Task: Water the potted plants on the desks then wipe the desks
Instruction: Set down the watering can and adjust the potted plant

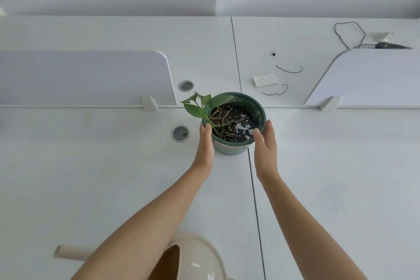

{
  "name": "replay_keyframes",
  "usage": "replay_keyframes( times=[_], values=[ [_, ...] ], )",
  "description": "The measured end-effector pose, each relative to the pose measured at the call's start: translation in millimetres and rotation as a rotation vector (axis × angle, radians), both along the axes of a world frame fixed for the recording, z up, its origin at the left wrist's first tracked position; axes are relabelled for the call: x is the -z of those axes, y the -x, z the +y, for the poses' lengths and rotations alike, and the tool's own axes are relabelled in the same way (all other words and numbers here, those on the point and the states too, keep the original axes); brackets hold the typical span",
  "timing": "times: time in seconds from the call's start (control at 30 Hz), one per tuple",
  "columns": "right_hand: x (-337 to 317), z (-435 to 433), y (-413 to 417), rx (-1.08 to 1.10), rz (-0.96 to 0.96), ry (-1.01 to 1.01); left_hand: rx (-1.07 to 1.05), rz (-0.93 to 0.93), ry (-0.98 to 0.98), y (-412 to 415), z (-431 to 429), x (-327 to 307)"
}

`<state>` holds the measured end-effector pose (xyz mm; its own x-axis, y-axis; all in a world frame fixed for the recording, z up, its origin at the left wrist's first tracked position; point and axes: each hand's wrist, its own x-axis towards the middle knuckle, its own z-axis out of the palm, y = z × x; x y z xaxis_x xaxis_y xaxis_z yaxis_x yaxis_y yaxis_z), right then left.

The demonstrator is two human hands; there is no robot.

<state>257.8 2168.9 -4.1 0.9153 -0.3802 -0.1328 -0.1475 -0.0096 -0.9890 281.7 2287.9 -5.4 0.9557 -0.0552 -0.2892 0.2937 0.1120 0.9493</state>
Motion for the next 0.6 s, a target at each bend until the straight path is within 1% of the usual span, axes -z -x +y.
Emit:
replay_keyframes(
  times=[0.13, 0.2, 0.3, 0.37, 0.47, 0.6],
  values=[
    [-8, -9, -12, -0.015, 0.049, -0.057, 0.097, -0.017, -0.055, 8, 6, 2],
    [-8, -11, -12, -0.018, 0.058, -0.077, 0.101, -0.001, -0.062, 7, 13, 7],
    [-3, -8, -2, 0.065, 0.059, -0.103, 0.082, 0.040, -0.079, 2, 21, 3],
    [2, -3, 6, 0.107, 0.064, -0.119, 0.091, 0.013, -0.076, -1, 21, -4],
    [4, 6, 9, 0.051, 0.037, -0.060, 0.123, -0.022, -0.064, -2, 13, -13],
    [2, 9, 3, 0.011, 0.043, -0.066, 0.141, -0.007, -0.052, 3, 8, -10]
  ],
)
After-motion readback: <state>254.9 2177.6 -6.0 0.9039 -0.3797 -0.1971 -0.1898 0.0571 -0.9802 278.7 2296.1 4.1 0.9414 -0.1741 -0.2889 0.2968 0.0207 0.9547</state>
